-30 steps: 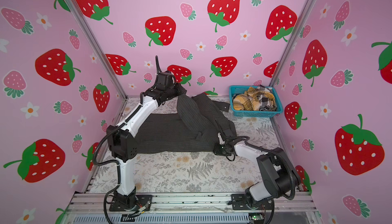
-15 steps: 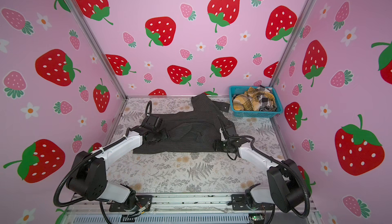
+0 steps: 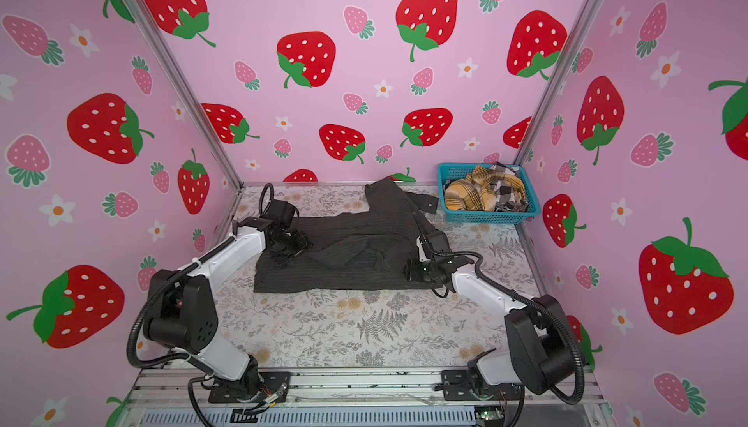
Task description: Fold and stack the long sleeve shirts
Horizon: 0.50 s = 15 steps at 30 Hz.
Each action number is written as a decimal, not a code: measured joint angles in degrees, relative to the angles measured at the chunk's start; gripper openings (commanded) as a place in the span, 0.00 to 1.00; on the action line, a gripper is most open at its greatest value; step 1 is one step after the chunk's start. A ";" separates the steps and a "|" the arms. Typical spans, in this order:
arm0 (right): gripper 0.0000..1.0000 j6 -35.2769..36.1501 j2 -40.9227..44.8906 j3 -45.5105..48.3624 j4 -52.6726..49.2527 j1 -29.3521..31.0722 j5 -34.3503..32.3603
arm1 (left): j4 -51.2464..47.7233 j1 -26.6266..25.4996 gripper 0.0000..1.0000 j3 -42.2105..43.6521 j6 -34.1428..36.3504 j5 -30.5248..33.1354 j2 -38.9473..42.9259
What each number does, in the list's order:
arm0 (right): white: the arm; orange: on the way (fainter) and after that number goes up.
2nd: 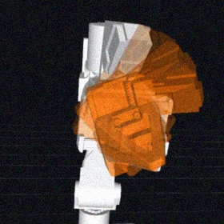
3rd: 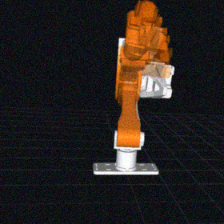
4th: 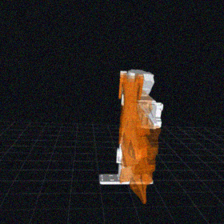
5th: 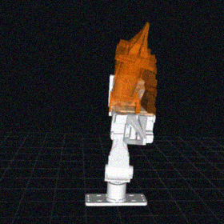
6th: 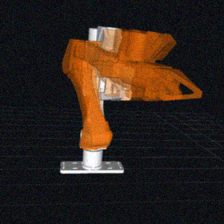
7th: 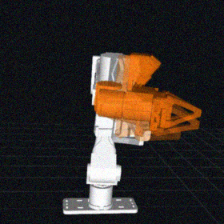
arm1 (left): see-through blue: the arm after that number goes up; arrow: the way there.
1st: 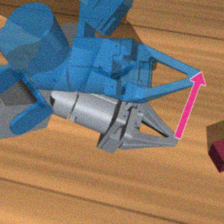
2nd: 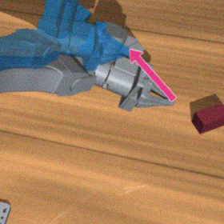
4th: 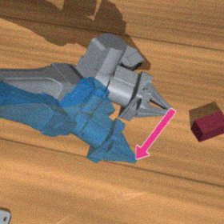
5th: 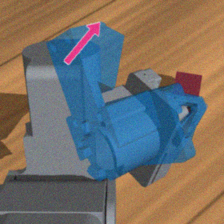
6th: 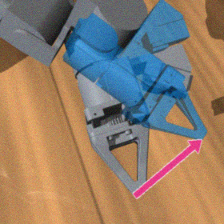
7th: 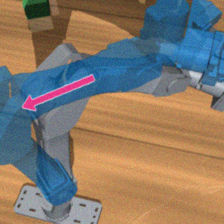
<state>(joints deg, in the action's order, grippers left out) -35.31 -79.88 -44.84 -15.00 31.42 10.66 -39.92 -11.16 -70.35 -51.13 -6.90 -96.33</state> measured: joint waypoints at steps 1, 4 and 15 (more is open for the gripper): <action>0.48 -0.24 0.00 0.00 0.04 0.09 0.09 | 0.07 0.55 0.71 -0.66 -0.83 -1.29 -1.90; 0.47 -0.61 0.00 0.00 0.17 0.15 0.20 | 0.72 1.57 0.70 -2.23 -2.78 -3.67 -5.99; 0.46 -0.74 0.94 0.00 0.13 0.20 0.31 | 0.72 2.38 0.45 -9.40 -5.11 -3.80 -15.21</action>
<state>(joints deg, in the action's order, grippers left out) -36.05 -78.94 -44.84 -14.87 31.62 10.96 -39.20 -8.78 -79.75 -56.25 -10.70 -111.55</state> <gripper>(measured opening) 0.461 0.492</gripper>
